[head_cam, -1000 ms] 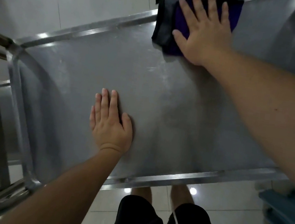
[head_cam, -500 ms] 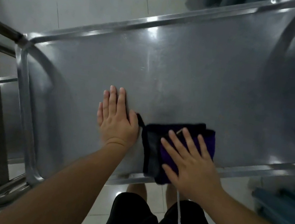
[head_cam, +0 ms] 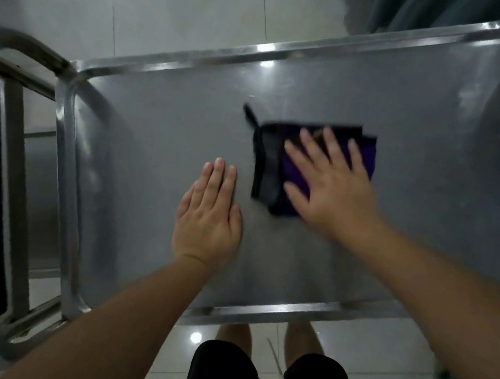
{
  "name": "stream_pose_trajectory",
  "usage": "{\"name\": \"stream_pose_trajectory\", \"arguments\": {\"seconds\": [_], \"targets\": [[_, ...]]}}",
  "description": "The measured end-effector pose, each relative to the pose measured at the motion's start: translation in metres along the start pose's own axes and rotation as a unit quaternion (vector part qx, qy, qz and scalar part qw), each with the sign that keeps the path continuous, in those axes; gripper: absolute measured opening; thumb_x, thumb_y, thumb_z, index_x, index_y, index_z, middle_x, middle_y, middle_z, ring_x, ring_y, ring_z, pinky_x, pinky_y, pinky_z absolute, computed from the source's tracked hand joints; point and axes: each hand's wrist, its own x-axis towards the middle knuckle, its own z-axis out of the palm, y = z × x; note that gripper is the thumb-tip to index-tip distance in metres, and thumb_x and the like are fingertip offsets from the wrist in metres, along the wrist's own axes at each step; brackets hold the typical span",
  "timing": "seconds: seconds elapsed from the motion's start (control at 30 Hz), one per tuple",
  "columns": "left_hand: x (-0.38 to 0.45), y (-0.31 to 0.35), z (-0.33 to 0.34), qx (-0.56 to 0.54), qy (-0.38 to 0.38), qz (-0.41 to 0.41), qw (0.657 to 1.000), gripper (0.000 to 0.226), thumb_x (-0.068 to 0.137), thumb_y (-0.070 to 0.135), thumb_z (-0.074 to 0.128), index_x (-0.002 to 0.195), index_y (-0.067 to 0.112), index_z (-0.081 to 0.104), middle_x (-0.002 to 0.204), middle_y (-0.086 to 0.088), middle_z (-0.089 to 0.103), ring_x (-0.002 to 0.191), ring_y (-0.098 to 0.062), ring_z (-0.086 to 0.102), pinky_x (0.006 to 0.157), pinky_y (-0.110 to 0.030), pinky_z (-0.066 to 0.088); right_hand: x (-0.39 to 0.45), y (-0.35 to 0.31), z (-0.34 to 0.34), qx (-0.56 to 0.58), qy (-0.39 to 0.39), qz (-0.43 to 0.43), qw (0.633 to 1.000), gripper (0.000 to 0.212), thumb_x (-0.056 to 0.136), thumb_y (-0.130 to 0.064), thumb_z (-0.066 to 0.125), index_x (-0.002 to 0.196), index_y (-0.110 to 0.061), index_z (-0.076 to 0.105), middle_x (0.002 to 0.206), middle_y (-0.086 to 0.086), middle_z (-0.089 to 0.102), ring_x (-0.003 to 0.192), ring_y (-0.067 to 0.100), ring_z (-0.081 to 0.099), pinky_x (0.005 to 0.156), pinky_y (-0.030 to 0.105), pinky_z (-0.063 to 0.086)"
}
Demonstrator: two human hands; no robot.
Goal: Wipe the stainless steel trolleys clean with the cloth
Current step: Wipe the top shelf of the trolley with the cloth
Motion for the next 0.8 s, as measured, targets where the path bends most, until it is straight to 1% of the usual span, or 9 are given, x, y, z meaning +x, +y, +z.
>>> {"name": "stream_pose_trajectory", "arguments": {"seconds": [0.1,0.17,0.23,0.33,0.47,0.53,0.63,0.7,0.8], "targets": [[0.000,-0.001,0.001,-0.006,-0.005,0.002,1.000,0.065,0.105,0.034,0.043,0.166,0.019,0.031,0.175,-0.002,0.021,0.162,-0.016,0.014,0.128,-0.038,0.016,0.087,0.007,-0.018,0.021,-0.003,0.049,0.999,0.075,0.097,-0.070,0.015,0.165,-0.041,0.007,0.175,-0.009,-0.001,0.161,0.025,-0.006,0.127,0.055,-0.004],[0.000,0.000,0.000,-0.004,-0.008,0.002,1.000,0.064,0.105,0.035,0.041,0.167,0.020,0.030,0.175,-0.001,0.021,0.162,-0.016,0.013,0.128,-0.036,0.014,0.128,0.010,-0.029,0.028,0.003,0.077,0.997,0.075,0.096,-0.071,0.013,0.165,-0.041,0.001,0.175,-0.008,-0.006,0.160,0.026,-0.010,0.127,0.056,-0.006],[0.001,0.000,-0.003,0.001,-0.011,-0.001,1.000,0.064,0.105,0.036,0.038,0.167,0.021,0.030,0.175,-0.001,0.021,0.162,-0.016,0.013,0.128,-0.035,0.012,0.147,0.011,-0.033,0.026,0.009,0.087,0.996,0.075,0.098,-0.071,0.013,0.164,-0.041,-0.004,0.174,-0.007,-0.009,0.160,0.028,-0.013,0.127,0.057,-0.006],[0.001,0.001,-0.006,-0.005,-0.016,-0.009,1.000,0.064,0.105,0.037,0.039,0.167,0.022,0.031,0.175,0.000,0.021,0.162,-0.014,0.012,0.128,-0.033,0.011,0.146,0.013,-0.034,0.025,0.018,0.083,0.996,0.075,0.098,-0.070,0.013,0.165,-0.040,-0.005,0.175,-0.006,-0.008,0.160,0.027,-0.013,0.127,0.056,-0.005],[-0.002,0.004,-0.006,-0.005,-0.018,-0.014,1.000,0.065,0.104,0.036,0.042,0.167,0.024,0.030,0.175,0.002,0.020,0.161,-0.011,0.009,0.127,-0.028,0.005,0.135,0.026,-0.040,0.031,0.008,0.075,0.997,0.075,0.099,-0.071,0.015,0.165,-0.040,-0.003,0.175,-0.006,-0.007,0.160,0.026,-0.012,0.127,0.055,-0.005],[-0.004,0.003,-0.006,-0.006,-0.017,-0.009,1.000,0.065,0.104,0.036,0.043,0.167,0.023,0.031,0.175,0.002,0.021,0.162,-0.013,0.012,0.127,-0.028,0.005,0.127,0.047,-0.044,0.037,0.013,0.111,0.993,0.076,0.098,-0.072,0.016,0.165,-0.041,-0.002,0.175,-0.007,-0.007,0.160,0.026,-0.011,0.127,0.055,-0.004],[-0.003,0.003,-0.006,-0.004,-0.007,-0.009,1.000,0.065,0.102,0.036,0.044,0.166,0.023,0.034,0.174,0.002,0.024,0.161,-0.016,0.017,0.126,-0.026,0.004,0.109,0.096,-0.047,0.041,0.012,0.175,0.984,0.078,0.097,-0.074,0.014,0.165,-0.040,-0.004,0.174,-0.009,-0.011,0.160,0.026,-0.011,0.128,0.055,-0.003],[-0.002,0.006,-0.007,-0.003,-0.005,-0.014,1.000,0.066,0.101,0.036,0.044,0.165,0.023,0.036,0.173,0.001,0.027,0.161,-0.017,0.021,0.125,-0.026,0.007,0.091,0.127,-0.049,0.037,-0.004,0.196,0.980,0.080,0.096,-0.076,0.010,0.165,-0.039,-0.007,0.174,-0.008,-0.013,0.160,0.027,-0.011,0.128,0.055,-0.002],[-0.002,0.014,-0.013,0.015,-0.019,-0.020,1.000,0.068,0.098,0.034,0.043,0.163,0.019,0.039,0.172,-0.003,0.030,0.160,-0.020,0.024,0.125,-0.035,0.018,0.066,0.154,-0.049,0.026,-0.027,0.194,0.980,0.079,0.097,-0.076,0.009,0.165,-0.038,-0.007,0.174,-0.006,-0.013,0.160,0.027,-0.012,0.128,0.055,-0.003]]}}
